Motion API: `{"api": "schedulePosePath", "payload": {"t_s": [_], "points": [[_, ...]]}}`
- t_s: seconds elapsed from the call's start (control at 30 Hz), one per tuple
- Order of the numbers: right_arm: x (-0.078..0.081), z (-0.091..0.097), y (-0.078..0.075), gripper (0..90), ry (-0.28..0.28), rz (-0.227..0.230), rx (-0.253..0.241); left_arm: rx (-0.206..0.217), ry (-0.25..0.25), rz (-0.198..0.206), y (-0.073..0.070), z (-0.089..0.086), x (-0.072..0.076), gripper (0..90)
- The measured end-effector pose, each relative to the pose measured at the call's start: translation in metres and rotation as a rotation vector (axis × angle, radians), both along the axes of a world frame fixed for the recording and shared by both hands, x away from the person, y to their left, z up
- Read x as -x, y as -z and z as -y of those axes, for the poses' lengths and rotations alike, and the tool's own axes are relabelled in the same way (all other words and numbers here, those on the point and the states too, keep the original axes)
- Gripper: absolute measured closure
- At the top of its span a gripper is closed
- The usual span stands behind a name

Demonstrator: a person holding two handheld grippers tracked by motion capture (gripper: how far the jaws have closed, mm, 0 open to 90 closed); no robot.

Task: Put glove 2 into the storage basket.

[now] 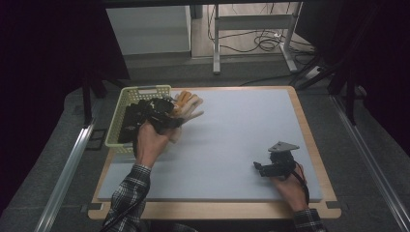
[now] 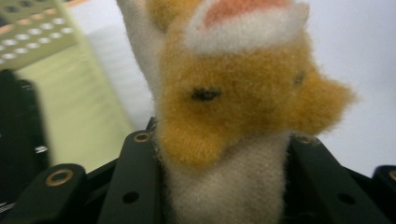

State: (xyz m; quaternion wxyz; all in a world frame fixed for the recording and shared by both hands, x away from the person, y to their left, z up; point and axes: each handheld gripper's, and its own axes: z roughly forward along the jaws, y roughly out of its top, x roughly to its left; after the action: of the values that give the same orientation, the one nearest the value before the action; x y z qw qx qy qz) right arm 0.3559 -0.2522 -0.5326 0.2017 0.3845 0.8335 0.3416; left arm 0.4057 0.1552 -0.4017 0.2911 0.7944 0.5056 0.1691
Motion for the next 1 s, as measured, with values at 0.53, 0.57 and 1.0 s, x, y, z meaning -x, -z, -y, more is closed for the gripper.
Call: {"api": "schedulePosePath", "payload": {"t_s": [0.53, 0.57, 1.0], "points": [[0.0, 0.0, 0.0, 10.9, 0.002, -0.003, -0.005, -0.014, -0.248, 0.023, 0.005, -0.087, -0.028, 62.0], [0.0, 0.0, 0.0, 10.9, 0.002, -0.003, -0.005, -0.017, -0.253, 0.022, 0.008, -0.088, -0.03, 61.9], [0.0, 0.0, 0.0, 11.0, 0.001, -0.007, -0.009, -0.061, -0.333, -0.033, 0.058, -0.092, -0.067, 61.0]]}}
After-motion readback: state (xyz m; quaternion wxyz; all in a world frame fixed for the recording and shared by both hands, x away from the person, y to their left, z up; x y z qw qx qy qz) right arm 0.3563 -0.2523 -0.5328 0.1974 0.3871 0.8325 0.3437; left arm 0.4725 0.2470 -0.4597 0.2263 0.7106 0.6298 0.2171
